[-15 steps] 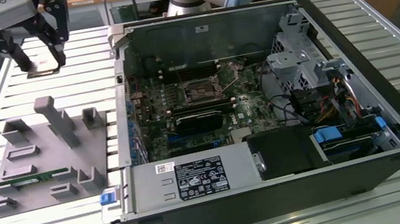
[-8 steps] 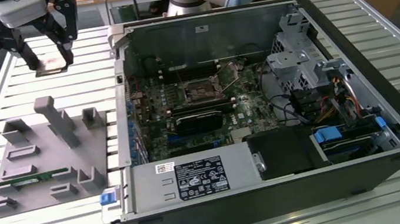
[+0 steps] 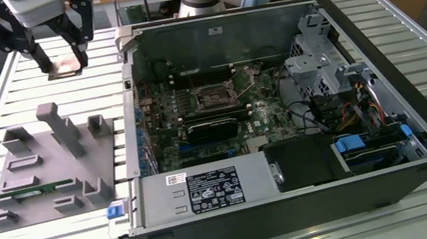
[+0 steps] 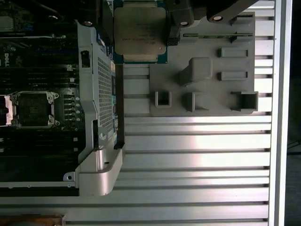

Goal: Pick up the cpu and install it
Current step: 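Pick up the cpu and move it towards the insertion slot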

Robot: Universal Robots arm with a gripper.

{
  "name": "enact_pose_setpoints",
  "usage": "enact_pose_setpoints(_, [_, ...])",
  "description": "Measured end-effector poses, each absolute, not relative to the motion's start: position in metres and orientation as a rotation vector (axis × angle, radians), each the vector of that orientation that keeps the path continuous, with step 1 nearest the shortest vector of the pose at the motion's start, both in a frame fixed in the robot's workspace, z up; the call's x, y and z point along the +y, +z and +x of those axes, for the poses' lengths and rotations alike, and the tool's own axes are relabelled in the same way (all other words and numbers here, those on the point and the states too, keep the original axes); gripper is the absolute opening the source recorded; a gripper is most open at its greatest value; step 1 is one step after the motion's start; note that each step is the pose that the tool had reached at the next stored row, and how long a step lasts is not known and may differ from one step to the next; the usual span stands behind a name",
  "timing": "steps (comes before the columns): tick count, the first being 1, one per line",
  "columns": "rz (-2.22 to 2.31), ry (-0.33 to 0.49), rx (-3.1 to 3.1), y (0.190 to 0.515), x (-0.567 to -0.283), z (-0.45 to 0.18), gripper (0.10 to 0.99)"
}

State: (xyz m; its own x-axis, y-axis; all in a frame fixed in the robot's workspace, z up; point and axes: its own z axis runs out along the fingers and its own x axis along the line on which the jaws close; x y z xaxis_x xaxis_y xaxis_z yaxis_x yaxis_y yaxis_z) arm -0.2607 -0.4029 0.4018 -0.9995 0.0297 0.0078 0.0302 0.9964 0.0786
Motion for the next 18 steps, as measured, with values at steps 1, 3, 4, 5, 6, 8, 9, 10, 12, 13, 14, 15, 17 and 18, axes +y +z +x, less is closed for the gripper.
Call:
enact_pose_setpoints(1, [-0.047, -0.124, -3.132, 0.402, -0.403, -0.259, 0.537])
enact_pose_setpoints(3, [-0.047, -0.124, -3.132, 0.402, -0.403, -0.256, 0.537])
enact_pose_setpoints(4, [-0.047, -0.124, -3.132, 0.402, -0.403, -0.254, 0.537])
enact_pose_setpoints(5, [-0.047, -0.123, -3.132, 0.402, -0.403, -0.253, 0.537])
enact_pose_setpoints(6, [-0.047, -0.123, -3.132, 0.402, -0.403, -0.251, 0.537])
enact_pose_setpoints(8, [-0.047, -0.123, -3.132, 0.402, -0.402, -0.248, 0.537])
enact_pose_setpoints(9, [-0.047, -0.124, -3.132, 0.402, -0.402, -0.247, 0.537])
enact_pose_setpoints(10, [-0.047, -0.124, -3.132, 0.402, -0.402, -0.245, 0.537])
enact_pose_setpoints(12, [-0.047, -0.124, -3.132, 0.402, -0.402, -0.242, 0.537])
enact_pose_setpoints(13, [-0.047, -0.124, -3.132, 0.402, -0.403, -0.241, 0.537])
enact_pose_setpoints(14, [-0.047, -0.123, -3.132, 0.402, -0.402, -0.24, 0.537])
enact_pose_setpoints(15, [-0.047, -0.124, -3.132, 0.402, -0.402, -0.238, 0.537])
enact_pose_setpoints(17, [-0.047, -0.124, -3.132, 0.401, -0.403, -0.235, 0.537])
enact_pose_setpoints(18, [-0.047, -0.124, -3.132, 0.401, -0.402, -0.234, 0.537])
